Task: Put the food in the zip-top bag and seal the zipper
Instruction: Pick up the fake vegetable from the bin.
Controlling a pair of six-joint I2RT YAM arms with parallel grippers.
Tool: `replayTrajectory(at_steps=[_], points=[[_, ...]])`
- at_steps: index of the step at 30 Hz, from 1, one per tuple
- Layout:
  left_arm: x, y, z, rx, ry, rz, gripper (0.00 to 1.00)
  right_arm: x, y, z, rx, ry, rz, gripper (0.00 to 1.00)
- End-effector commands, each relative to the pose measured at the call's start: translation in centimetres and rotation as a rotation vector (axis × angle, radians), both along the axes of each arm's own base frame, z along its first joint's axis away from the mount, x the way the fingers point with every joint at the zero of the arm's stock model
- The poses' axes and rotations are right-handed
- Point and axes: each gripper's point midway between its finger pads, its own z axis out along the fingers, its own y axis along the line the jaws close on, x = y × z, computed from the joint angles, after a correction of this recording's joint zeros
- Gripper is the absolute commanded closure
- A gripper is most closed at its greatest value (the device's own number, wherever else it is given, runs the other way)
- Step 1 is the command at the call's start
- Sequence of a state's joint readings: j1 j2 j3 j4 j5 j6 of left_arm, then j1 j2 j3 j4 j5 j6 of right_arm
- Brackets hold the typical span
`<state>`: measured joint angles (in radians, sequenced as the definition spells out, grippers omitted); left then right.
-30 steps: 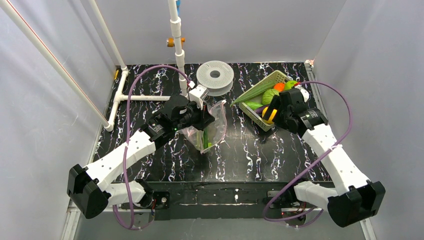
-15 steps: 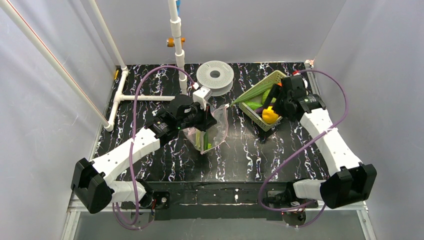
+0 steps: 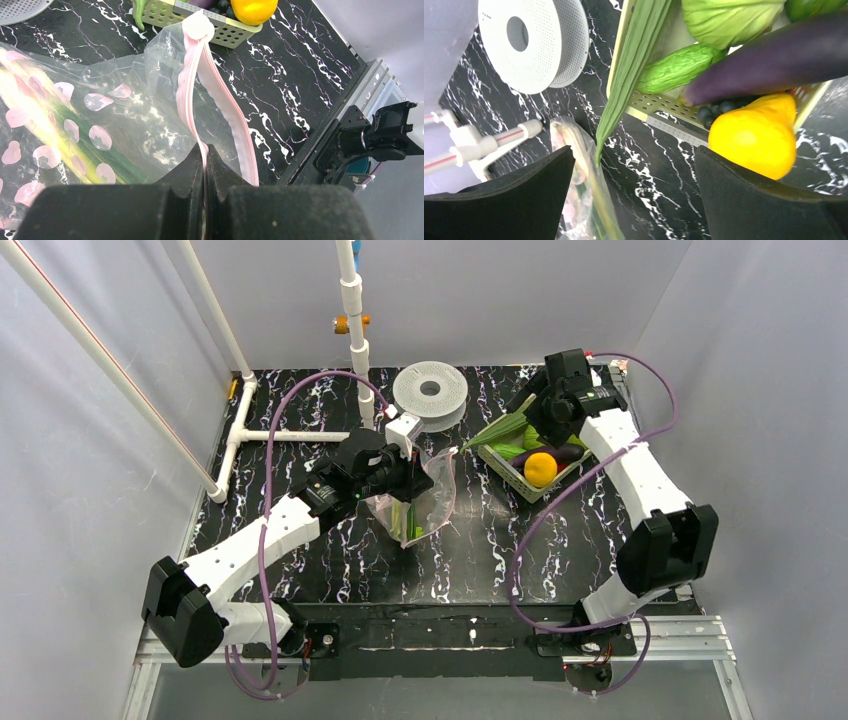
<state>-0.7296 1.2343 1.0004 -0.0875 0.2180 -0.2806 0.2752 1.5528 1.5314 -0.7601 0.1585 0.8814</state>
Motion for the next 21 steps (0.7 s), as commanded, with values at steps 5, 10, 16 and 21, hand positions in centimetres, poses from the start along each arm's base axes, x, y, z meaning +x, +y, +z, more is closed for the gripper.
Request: replayTrajectory(at_steps=[5, 10, 16, 21], points=[[0.1, 0.2, 2.9, -0.037, -0.055, 0.010, 1.00, 3.4, 1.0, -0.2, 0.155, 0.023, -0.253, 0.05], [0.0, 0.2, 3.1, -0.043, -0.056, 0.005, 1.00, 4.1, 2.0, -2.5, 0.180, 0.096, -0.277, 0.08], [0.0, 0.3, 3.3, -0.046, -0.061, 0.008, 1.00, 5.4, 2.0, -3.4, 0.111, 0.096, -0.225, 0.12], [-0.1, 0.3, 3.4, -0.050, -0.060, 0.006, 1.00, 5.7, -1.3, -1.7, -0.080, 0.032, -0.114, 0.09]])
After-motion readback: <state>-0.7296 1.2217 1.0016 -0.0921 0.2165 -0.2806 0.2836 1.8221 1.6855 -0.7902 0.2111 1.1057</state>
